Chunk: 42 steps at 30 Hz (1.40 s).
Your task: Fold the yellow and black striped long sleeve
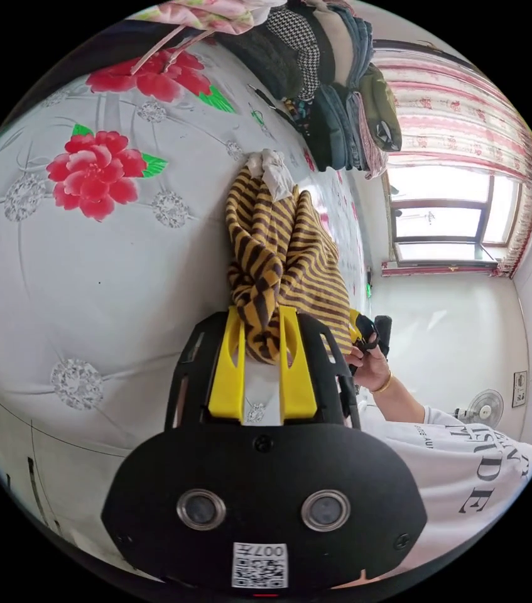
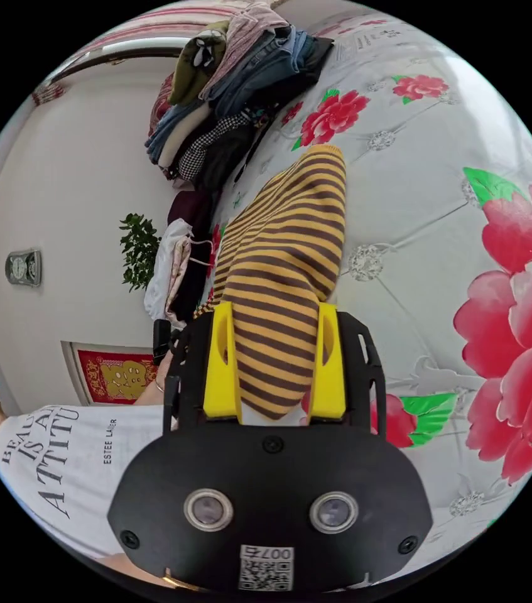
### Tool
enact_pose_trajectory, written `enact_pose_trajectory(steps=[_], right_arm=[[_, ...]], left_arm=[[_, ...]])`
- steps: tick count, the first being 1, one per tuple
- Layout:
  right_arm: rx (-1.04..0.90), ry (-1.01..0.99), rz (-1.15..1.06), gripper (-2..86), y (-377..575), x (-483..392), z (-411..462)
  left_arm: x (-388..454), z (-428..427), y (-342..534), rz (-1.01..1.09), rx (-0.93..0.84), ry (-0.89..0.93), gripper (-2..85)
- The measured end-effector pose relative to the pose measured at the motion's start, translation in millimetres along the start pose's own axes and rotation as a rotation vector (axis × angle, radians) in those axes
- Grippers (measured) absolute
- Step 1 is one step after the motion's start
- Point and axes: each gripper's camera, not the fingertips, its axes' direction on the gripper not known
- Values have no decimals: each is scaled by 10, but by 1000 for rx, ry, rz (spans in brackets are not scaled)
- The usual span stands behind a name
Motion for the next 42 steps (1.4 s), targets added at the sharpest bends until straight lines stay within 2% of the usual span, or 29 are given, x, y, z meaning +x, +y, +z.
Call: enact_pose_trajectory(steps=[3,10,14,18,23,26,28,31,34,37,38,39,42], right_arm=[[-59,-34,63,104,-115,84,-96],[-48,-144,-60,67,-216,-655,-423],[20,-220,-139,61,-544,-1299,-608],[95,-293,-303,60,-1012,-2334,-670],[109,-413,-523,60,-1451,-3820,-295],[53,-463,-600,60,-1565,-4609,374],[-9,-463,-620,61,-1570,-4935,953],[-197,-392,-661,63,-1449,-5065,1973],[-289,-216,-762,58,-1027,-4733,2258],[-289,60,-862,56,-475,-4084,1894],[-284,211,-864,55,-246,-3752,1669],[-280,354,-829,54,-26,-3401,1403],[-247,620,-688,52,562,-2682,602]], left_arm=[[255,-280,16,89,105,30,62],[981,-793,-255,259,154,95,57],[1306,-1220,-569,364,228,134,54],[1629,-2037,-850,461,399,150,53],[1765,-3235,-766,516,652,17,53],[1499,-3791,-677,440,764,-152,55],[1028,-4003,-669,274,771,-330,61],[411,-3904,-411,53,735,-570,79],[192,-3461,188,64,734,-646,80],[306,-2721,829,104,775,-774,66],[360,-2547,936,125,781,-794,62],[487,-2183,1105,177,778,-824,53],[809,-1214,1229,313,711,-807,25]])
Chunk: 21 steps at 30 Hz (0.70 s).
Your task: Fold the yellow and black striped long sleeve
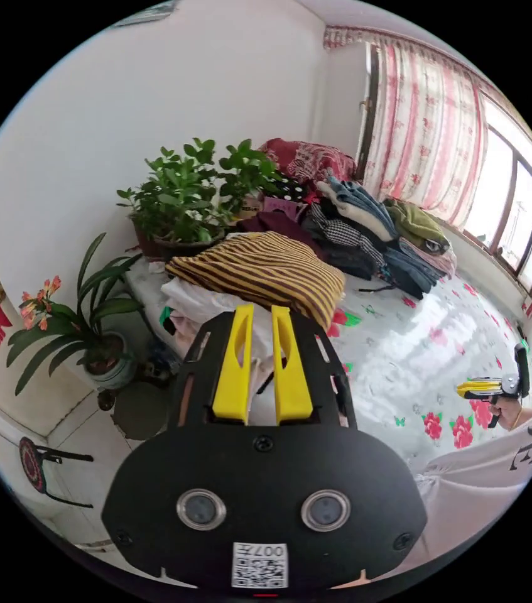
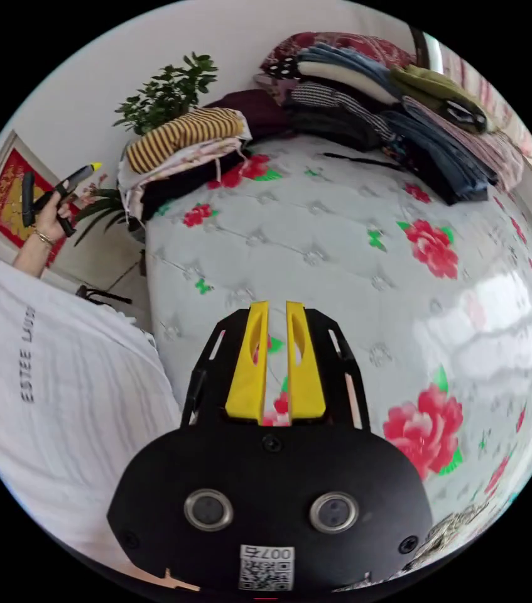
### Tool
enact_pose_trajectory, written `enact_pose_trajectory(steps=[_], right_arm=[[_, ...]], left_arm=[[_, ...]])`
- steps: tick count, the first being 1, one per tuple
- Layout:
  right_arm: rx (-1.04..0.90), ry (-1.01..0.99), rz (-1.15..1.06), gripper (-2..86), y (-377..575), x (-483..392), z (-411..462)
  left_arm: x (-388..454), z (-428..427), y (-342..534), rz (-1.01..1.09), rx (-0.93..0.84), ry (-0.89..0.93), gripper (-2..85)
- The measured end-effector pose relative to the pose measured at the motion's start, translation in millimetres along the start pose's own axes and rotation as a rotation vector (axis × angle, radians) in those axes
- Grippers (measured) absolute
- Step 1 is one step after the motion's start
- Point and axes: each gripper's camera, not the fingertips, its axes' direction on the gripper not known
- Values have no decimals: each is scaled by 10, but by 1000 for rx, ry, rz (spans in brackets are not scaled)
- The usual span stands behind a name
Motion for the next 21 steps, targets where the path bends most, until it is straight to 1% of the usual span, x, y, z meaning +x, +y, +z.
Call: enact_pose_trajectory(steps=[1,2,4,5,7,9,10,12,15,17,19,21], right_arm=[[-7,37,27,52,211,41,-64],[-21,103,84,52,603,91,-185],[-52,174,139,52,1073,81,-284],[-74,209,171,53,1318,55,-285],[-102,224,225,59,1584,23,-224],[-171,147,302,72,1805,6,9],[-89,162,320,76,1850,-36,-64],[15,124,319,91,1995,-130,-107],[28,45,256,94,2079,-142,-203],[-14,35,289,91,2167,29,-348],[69,104,354,90,2480,304,-688],[170,267,519,91,3168,837,-1239]], left_arm=[[388,179,77,58,-21,89,13],[593,285,112,93,-39,137,9],[1536,738,294,286,-156,276,-4],[1797,845,366,350,-190,299,-5],[2771,1176,744,553,-304,342,-8],[3353,1337,1054,653,-369,399,-9],[3656,1419,1234,674,-414,435,-10],[4006,1508,1465,682,-460,491,-10],[4391,1635,1807,687,-531,502,-10],[4515,1694,1978,696,-570,474,-10],[4544,1763,2145,659,-613,428,-10],[4508,1811,2251,603,-641,400,-10]])
